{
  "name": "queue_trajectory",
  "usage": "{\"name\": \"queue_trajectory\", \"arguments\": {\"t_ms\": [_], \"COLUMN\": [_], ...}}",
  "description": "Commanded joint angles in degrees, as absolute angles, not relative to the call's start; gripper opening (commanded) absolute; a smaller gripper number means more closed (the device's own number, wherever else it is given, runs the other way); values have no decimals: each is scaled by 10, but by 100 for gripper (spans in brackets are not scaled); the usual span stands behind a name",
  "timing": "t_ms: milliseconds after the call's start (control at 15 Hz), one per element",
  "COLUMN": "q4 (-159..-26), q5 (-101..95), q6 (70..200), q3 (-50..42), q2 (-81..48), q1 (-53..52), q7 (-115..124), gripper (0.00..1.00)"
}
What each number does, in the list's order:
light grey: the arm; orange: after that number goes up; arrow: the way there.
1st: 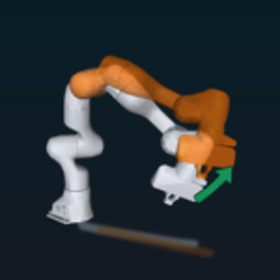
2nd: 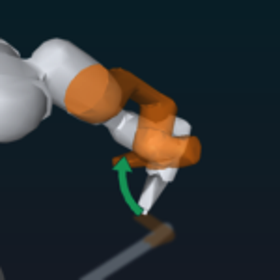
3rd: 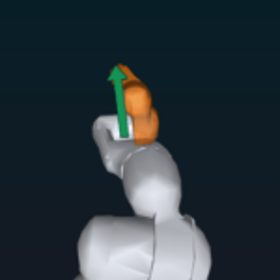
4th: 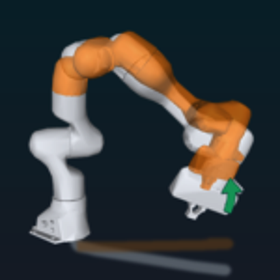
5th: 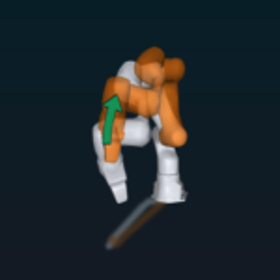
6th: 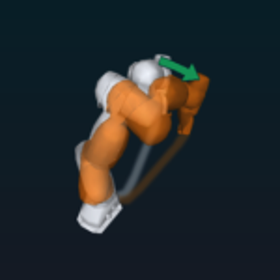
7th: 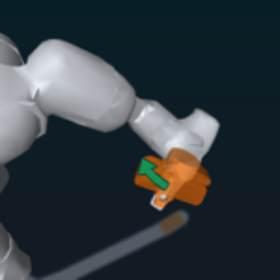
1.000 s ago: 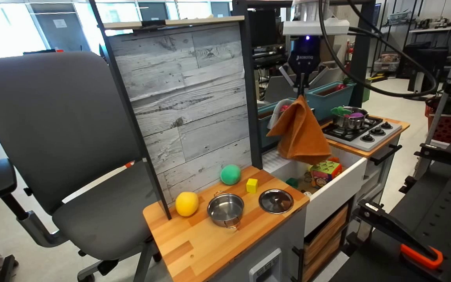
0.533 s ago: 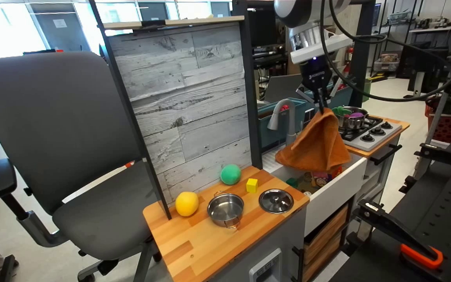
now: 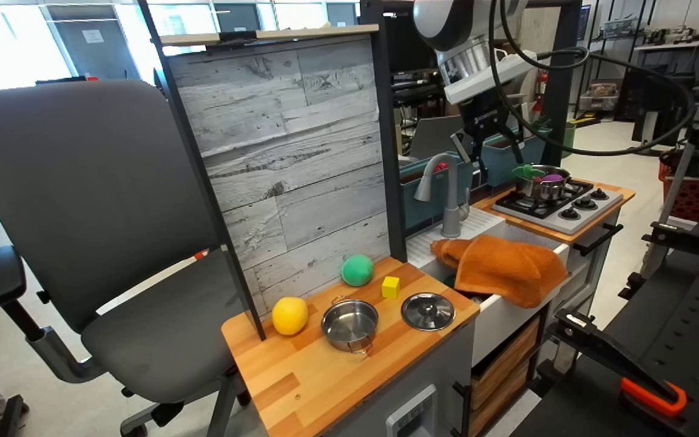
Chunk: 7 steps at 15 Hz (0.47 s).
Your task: Remove the orange towel from the rail and put it in the sink.
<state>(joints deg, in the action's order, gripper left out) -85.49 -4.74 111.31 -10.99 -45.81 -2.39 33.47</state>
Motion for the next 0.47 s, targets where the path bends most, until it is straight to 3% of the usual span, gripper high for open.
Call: {"name": "queue_trajectory", "arguments": {"t_ms": [0, 133, 400], "q4": [-851, -849, -849], "q5": [-48, -48, -48], "q6": [1111, 1111, 1111], "q3": [-108, -108, -108], "q2": [-459, -459, -459], "q1": [-23, -23, -23], "q7": [332, 329, 329], "gripper": [78, 88, 88]}}
